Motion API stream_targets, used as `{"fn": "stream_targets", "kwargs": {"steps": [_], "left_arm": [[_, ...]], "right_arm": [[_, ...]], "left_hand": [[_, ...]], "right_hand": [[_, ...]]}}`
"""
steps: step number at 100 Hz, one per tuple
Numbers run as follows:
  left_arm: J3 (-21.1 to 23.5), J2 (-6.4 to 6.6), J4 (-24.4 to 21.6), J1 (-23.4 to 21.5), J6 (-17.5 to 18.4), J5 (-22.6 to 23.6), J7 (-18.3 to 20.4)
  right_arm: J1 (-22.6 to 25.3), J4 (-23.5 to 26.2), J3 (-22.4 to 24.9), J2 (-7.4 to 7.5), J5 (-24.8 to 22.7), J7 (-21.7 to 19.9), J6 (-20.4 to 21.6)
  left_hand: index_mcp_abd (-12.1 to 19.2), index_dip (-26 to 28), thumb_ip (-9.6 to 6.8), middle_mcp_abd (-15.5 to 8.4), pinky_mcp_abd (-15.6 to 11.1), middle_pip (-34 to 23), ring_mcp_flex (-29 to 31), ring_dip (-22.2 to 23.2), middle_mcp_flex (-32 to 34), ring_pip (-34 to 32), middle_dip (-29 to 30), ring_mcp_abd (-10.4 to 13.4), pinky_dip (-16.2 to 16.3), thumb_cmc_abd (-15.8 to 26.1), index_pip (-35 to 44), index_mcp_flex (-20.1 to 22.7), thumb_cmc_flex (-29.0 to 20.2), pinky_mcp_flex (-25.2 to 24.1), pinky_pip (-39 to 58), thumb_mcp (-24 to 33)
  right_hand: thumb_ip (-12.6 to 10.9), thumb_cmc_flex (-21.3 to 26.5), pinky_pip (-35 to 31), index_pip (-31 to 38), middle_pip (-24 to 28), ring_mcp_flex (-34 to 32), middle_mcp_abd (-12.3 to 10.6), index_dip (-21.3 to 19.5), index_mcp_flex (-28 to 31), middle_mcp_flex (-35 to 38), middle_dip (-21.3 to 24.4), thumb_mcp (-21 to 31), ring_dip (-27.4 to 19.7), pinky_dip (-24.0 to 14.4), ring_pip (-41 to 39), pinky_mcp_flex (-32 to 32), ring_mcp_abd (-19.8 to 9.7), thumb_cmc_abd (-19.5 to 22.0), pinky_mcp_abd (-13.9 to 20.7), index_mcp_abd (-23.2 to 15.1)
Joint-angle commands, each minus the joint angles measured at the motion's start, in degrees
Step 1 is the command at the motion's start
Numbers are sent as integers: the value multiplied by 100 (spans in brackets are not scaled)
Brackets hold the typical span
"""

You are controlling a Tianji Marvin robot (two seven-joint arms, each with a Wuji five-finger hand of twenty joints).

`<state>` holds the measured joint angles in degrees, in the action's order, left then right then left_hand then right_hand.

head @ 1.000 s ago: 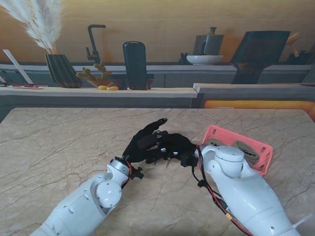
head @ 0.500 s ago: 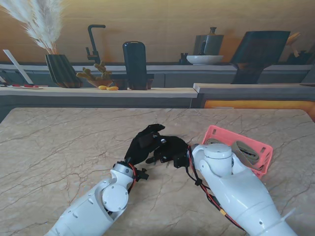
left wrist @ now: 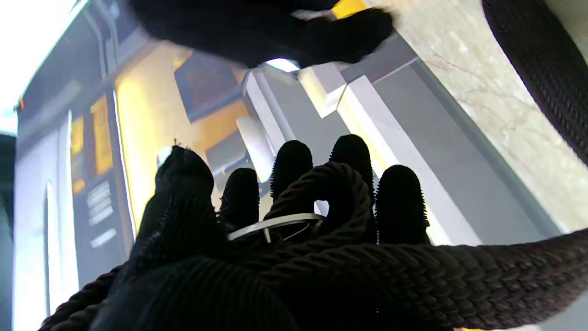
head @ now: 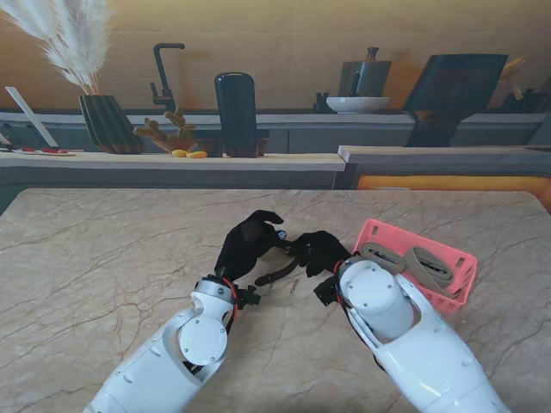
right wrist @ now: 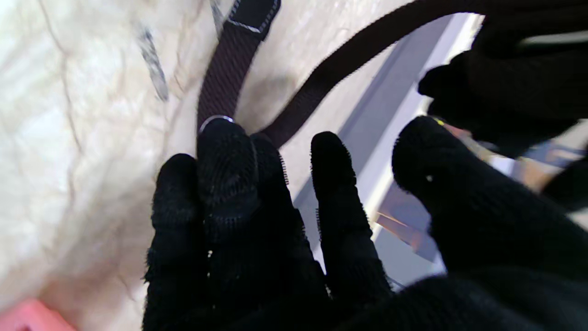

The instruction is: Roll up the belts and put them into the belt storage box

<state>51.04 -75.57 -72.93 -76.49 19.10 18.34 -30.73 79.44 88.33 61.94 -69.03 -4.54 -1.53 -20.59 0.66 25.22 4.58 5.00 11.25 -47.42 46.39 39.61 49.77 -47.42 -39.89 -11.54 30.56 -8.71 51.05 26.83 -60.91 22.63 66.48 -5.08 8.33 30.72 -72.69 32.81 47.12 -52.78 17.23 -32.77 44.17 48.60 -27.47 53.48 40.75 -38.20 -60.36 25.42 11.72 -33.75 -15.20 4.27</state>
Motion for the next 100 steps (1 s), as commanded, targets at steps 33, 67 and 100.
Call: {"fn": "stream_targets", "kwargs": {"steps": [33, 67, 100], "left_arm": [[-314, 260, 433, 503, -570, 1196, -76], [-744, 555, 454, 798, -1296, 2249, 209], [-1014, 598, 552, 990, -1539, 2476, 332]], "right_arm": [[546, 655, 218, 457, -1353, -439, 1414], [125, 326, -344, 254, -1866, 510, 1445], [-330, 21, -878, 149, -2187, 790, 1061]], "left_hand": [[-701, -305, -15, -596, 581, -2437, 1775, 793, 1885, -2661, -1079, 266, 699, -1176, -299, 438, 867, 909, 1912, 3034], [-1116, -504, -163, -377, 751, -2565, 1913, 697, 2014, -2815, -1027, 93, 835, -979, -1624, 292, 1220, 958, 2003, 4113], [-1077, -481, -176, -321, 759, -2569, 1899, 682, 2002, -2801, -1006, 54, 830, -1000, -1719, 319, 1250, 947, 1972, 4231]], "right_hand": [[-213, -1014, 1449, -706, -693, 1128, 44, -30, -698, -652, 224, -2079, -659, 155, 2356, -542, 279, 113, -274, 446], [-338, -2078, 727, -751, -470, 29, 269, -203, 129, 535, 286, -1787, -460, -50, 1813, 207, 605, 564, -714, 662], [-262, -2334, -198, 87, 113, -1519, 233, -516, 1345, 2102, 449, -1721, -522, 275, 1034, 1125, 583, 753, -928, 721]]}}
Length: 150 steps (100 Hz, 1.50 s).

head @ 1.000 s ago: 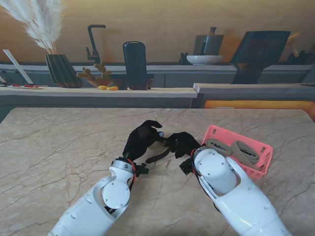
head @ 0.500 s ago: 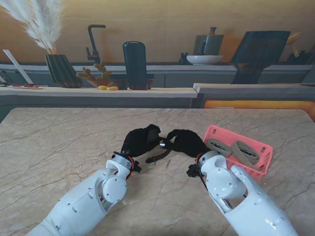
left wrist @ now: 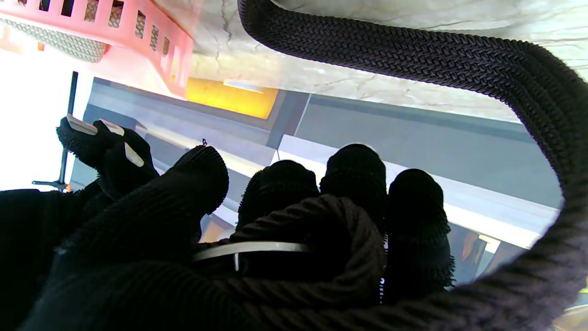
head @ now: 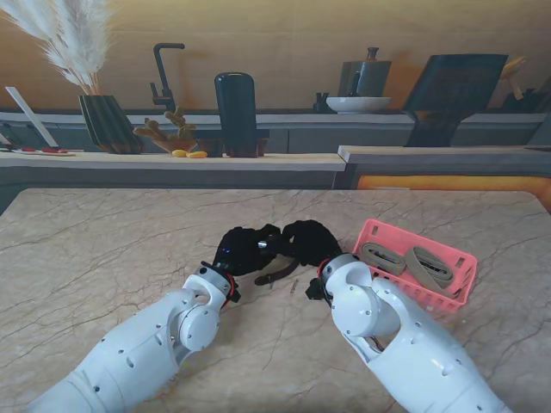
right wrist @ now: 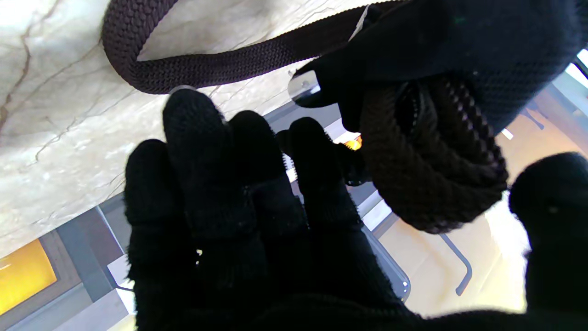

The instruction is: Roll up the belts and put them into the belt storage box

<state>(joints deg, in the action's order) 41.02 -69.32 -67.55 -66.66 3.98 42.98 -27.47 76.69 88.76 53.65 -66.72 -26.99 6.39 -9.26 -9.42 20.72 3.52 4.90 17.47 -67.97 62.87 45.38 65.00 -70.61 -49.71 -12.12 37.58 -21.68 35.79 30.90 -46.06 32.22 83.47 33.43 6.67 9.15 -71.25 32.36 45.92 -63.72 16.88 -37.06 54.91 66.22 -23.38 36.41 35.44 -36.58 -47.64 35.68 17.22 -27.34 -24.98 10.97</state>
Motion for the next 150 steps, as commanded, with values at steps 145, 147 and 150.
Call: {"fn": "stream_targets", "kwargs": {"steps": [145, 147, 150], "left_arm": [[978, -199, -123, -623, 1634, -1624, 336], [972, -204, -116, -620, 1661, -1653, 346], [962, -212, -110, -617, 1702, -1702, 368]], "right_arm": [[1099, 1074, 1862, 62, 3846, -1723, -467], [1111, 1072, 1891, 63, 3920, -1759, -465], [1124, 1063, 1930, 66, 4020, -1814, -451]], "left_hand": [[1017, 111, 151, 60, -598, 5113, -3844, -1690, -3895, 5361, 2622, 523, -865, -424, -1340, -1341, 2316, -2381, -4156, -150], [1028, 114, 165, 58, -620, 5123, -3834, -1719, -3888, 5394, 2640, 544, -883, -453, -1328, -1342, 2356, -2367, -4203, -101], [1039, 111, 192, 43, -645, 5142, -3833, -1762, -3889, 5442, 2671, 557, -915, -488, -1320, -1348, 2410, -2352, -4272, -37]], "right_hand": [[590, 3826, -343, 2293, 1121, 103, 129, 1079, -866, -304, -1085, 1328, 1019, -286, -1685, -252, -613, 234, 1035, -1039], [587, 3827, -337, 2287, 1129, 112, 123, 1072, -868, -312, -1106, 1313, 1044, -301, -1703, -253, -618, 240, 1037, -1043], [586, 3825, -331, 2287, 1129, 117, 114, 1063, -877, -315, -1118, 1302, 1054, -311, -1704, -259, -625, 248, 1041, -1065]]}}
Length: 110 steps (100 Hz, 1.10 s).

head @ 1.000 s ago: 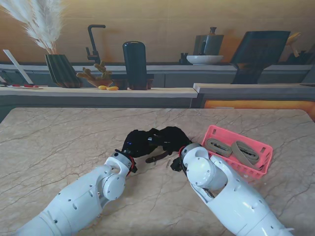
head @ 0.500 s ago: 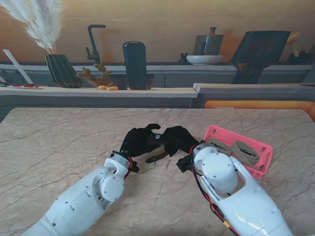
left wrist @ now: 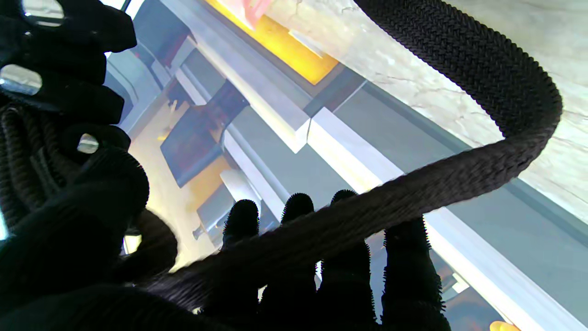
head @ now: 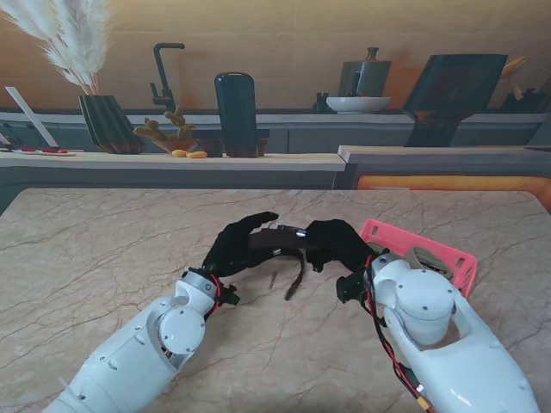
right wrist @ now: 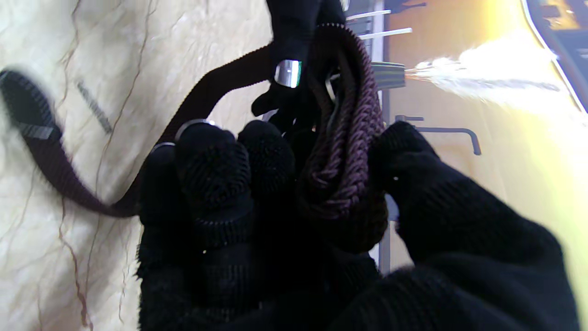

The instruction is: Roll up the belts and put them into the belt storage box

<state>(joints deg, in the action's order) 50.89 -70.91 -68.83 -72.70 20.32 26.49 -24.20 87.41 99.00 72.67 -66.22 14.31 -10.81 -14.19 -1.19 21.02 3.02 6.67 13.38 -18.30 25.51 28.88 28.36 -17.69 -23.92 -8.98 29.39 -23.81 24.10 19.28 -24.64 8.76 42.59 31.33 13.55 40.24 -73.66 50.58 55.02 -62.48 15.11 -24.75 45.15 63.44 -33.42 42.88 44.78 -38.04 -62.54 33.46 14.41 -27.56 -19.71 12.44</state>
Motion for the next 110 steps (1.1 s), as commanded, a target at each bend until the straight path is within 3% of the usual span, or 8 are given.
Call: {"fn": "stream_targets", "kwargs": {"steps": [1, 24, 42, 57, 67, 86, 104, 110], "left_arm": [[-28, -55, 20, -13, 82, -71, 51], [-139, -162, 63, -6, 224, -503, 122], [-279, -259, 119, 7, 408, -738, 96], [-398, -311, 130, 16, 553, -807, 65], [-456, -339, 136, 25, 597, -844, 51], [-479, -374, 140, 19, 622, -838, -50], [-475, -388, 138, -8, 661, -810, -119], [-469, -401, 117, -27, 648, -837, -145]], "right_arm": [[56, 34, 40, 17, -79, -111, 49], [59, -144, 199, -2, 745, -461, 84], [-117, -442, 61, -76, 1263, -560, 35], [-392, -787, -187, -153, 1603, -639, -59], [-581, -1021, -369, -227, 1857, -659, -157], [-970, -1497, -733, -358, 2160, -721, -362], [-1179, -1737, -1007, -529, 2246, -303, -414], [-1241, -1815, -1086, -549, 2210, -277, -416]], "left_hand": [[225, 79, 250, -140, -245, 183, -100, -125, -230, 164, 101, 246, -106, -291, -149, -189, 282, 0, -201, 190], [319, 46, 378, -184, -534, 354, -266, -414, -479, 433, 353, 339, -401, -403, -148, -395, 517, 3, -558, 367], [514, -155, 600, -213, -836, 379, -487, -618, -892, 477, 609, 404, -741, -544, -322, -1029, 1047, -59, -675, 818], [749, -908, 718, -213, -1088, 374, -710, -726, -1279, 486, 729, 444, -1008, -564, -1617, -1106, 1299, -169, -729, 1081], [855, -896, 742, -231, -1138, 344, -754, -749, -1390, 452, 765, 448, -1066, -515, -2301, -1169, 1372, -192, -725, 1105], [891, -875, 761, -252, -1155, 278, -752, -733, -1381, 397, 749, 457, -1064, -445, -2471, -1156, 1407, -207, -703, 1099], [885, -924, 781, -262, -1078, 227, -734, -708, -1350, 341, 727, 439, -1054, -386, -2525, -1147, 1479, -204, -670, 1129], [844, -926, 743, -286, -1027, 162, -705, -665, -1313, 284, 679, 452, -1012, -65, -2506, -1147, 1332, -214, -574, 824]], "right_hand": [[-104, 717, -89, 470, 219, -10, 286, -176, 99, -35, -119, 650, 125, -169, -216, -38, -353, 276, 518, -1226], [-107, 704, -67, 471, 215, -3, 237, -207, 78, -37, -158, 582, 172, -214, -221, -41, -411, 308, 577, -1295], [-111, 694, -49, 470, 234, 5, 217, -222, 69, -36, -198, 512, 229, -257, -260, -49, -441, 336, 619, -1386], [-127, 699, -43, 467, 306, 16, 222, -239, 67, -33, -292, 434, 346, -347, -379, -54, -464, 363, 638, -1491], [-132, 700, -35, 468, 309, 36, 235, -246, 70, -37, -311, 423, 371, -374, -392, -66, -446, 360, 641, -1519], [-132, 685, -26, 455, 309, 50, 235, -247, 63, -49, -337, 401, 404, -418, -410, -78, -445, 368, 644, -1589], [-131, 654, -51, 423, 342, 25, 223, -226, 69, -20, -372, 309, 438, -496, -456, -76, -464, 377, 670, -1805], [-130, 636, -55, 414, 345, 32, 204, -214, 63, -24, -375, 280, 440, -511, -457, -75, -470, 396, 674, -1846]]}}
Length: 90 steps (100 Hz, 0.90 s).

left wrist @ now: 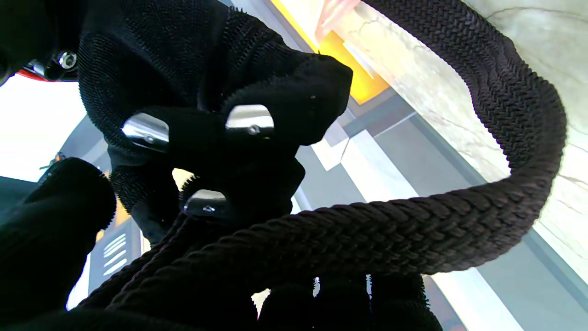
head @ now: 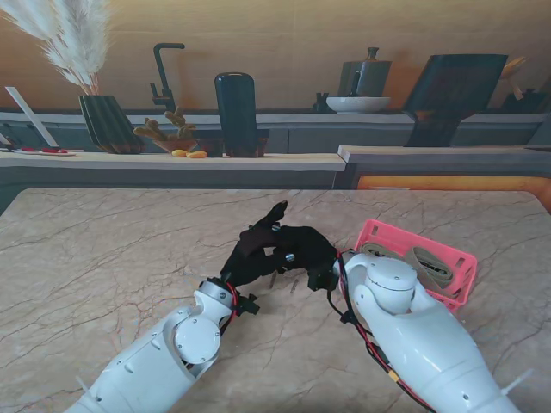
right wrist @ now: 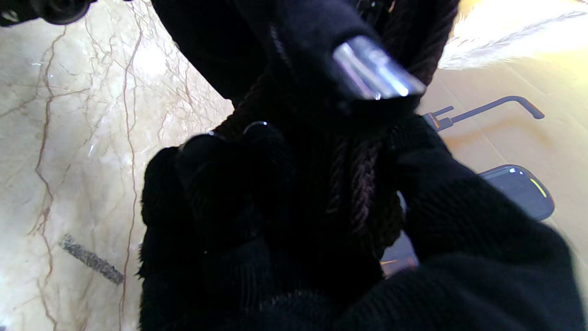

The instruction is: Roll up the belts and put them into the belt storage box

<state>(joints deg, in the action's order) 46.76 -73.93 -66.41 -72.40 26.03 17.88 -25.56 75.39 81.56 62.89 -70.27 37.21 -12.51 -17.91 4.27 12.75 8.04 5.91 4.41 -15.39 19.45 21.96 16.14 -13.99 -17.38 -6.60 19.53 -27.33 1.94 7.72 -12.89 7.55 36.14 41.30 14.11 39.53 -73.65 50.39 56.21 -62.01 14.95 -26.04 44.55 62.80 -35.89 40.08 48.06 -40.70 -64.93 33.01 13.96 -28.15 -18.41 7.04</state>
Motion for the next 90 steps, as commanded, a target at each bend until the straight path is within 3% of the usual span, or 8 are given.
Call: {"fn": "stream_targets", "kwargs": {"steps": [1, 14, 17, 20, 33, 41, 67, 90], "left_arm": [[-55, -104, -131, -62, 71, 17, -20], [-18, -146, -261, -159, -51, -147, -88], [-14, -163, -268, -169, -79, -143, -154], [-10, -186, -264, -176, -95, -133, -241], [42, -234, -363, -253, -197, -272, -349], [82, -261, -437, -310, -232, -460, -349], [267, -282, -732, -503, -347, -800, -387], [394, -269, -960, -631, -460, -1051, -338]], "right_arm": [[-48, -79, -122, -147, -91, -98, -48], [-161, -214, -279, -145, -282, -158, -93], [-168, -219, -303, -146, -329, -143, -105], [-173, -224, -324, -144, -378, -131, -103], [-160, -182, -399, -106, -756, -41, -44], [-111, -61, -410, -97, -1076, 209, -102], [64, 234, -374, -8, -2808, 937, -446], [279, 429, -203, 108, -3796, 1170, -407]], "left_hand": [[275, -92, 225, -203, -118, -143, -89, 37, -81, -99, 15, 208, -16, 387, -284, 10, 126, -91, 93, -261], [197, 889, -130, -249, -32, -370, 89, 163, 225, -296, -130, 219, 128, 1590, 14, -22, -1158, -39, 430, -2038], [191, 1152, -353, -282, 24, -469, 230, 216, 407, -403, -184, 227, 198, 2218, 313, -23, -2216, 27, 612, -3723], [273, 1248, -426, -329, 57, -587, 333, 264, 557, -514, -241, 229, 270, 2515, 521, 12, -2657, 88, 765, -4180], [270, 1622, -464, -499, 188, -905, 786, 405, 1341, -916, -407, 221, 473, 3400, 2782, 444, -3754, 297, 1228, -4306], [179, 1464, -211, -592, 258, -1019, 1023, 527, 1768, -1168, -473, 151, 579, 3504, 3654, 1133, -4541, 381, 1467, -4497], [88, 1344, -256, -580, 377, -1050, 1225, 579, 2029, -1302, -468, 178, 659, 3511, 4150, 1207, -5054, 483, 1643, -4458], [37, 1223, -308, -498, 425, -1049, 1443, 592, 2229, -1393, -414, 147, 699, 3236, 4294, 1333, -5377, 606, 1751, -4411]], "right_hand": [[-186, 706, -56, 430, 230, -15, 217, -81, 121, 45, -129, 553, 112, -247, -220, -32, -425, 456, 546, -1318], [-199, 687, -58, 367, 206, -18, 177, 51, 146, 77, -94, 445, 91, -283, -199, -43, -406, 457, 537, -1323], [-210, 699, -54, 358, 191, -15, 177, 95, 159, 87, -73, 436, 77, -288, -180, -48, -390, 436, 529, -1284], [-216, 698, -49, 350, 171, -16, 174, 136, 169, 95, -50, 434, 59, -290, -154, -52, -365, 416, 523, -1246], [-213, 614, 23, 374, -82, 4, 83, 377, 199, 98, 217, 482, -172, -254, 186, -54, -330, 198, 511, -1055], [-181, 436, 160, 329, -293, 121, 59, 432, 58, -22, 413, 336, -360, -150, 495, -116, -296, -24, 462, -931], [-126, 83, 488, -105, -679, 727, 132, 449, -405, -709, 718, 704, -705, 172, 1146, -454, -201, -474, 344, -649], [-105, 83, 424, -61, -632, 676, 178, 382, -290, -629, 731, 776, -700, 186, 1074, -455, -122, -534, 289, -636]]}}
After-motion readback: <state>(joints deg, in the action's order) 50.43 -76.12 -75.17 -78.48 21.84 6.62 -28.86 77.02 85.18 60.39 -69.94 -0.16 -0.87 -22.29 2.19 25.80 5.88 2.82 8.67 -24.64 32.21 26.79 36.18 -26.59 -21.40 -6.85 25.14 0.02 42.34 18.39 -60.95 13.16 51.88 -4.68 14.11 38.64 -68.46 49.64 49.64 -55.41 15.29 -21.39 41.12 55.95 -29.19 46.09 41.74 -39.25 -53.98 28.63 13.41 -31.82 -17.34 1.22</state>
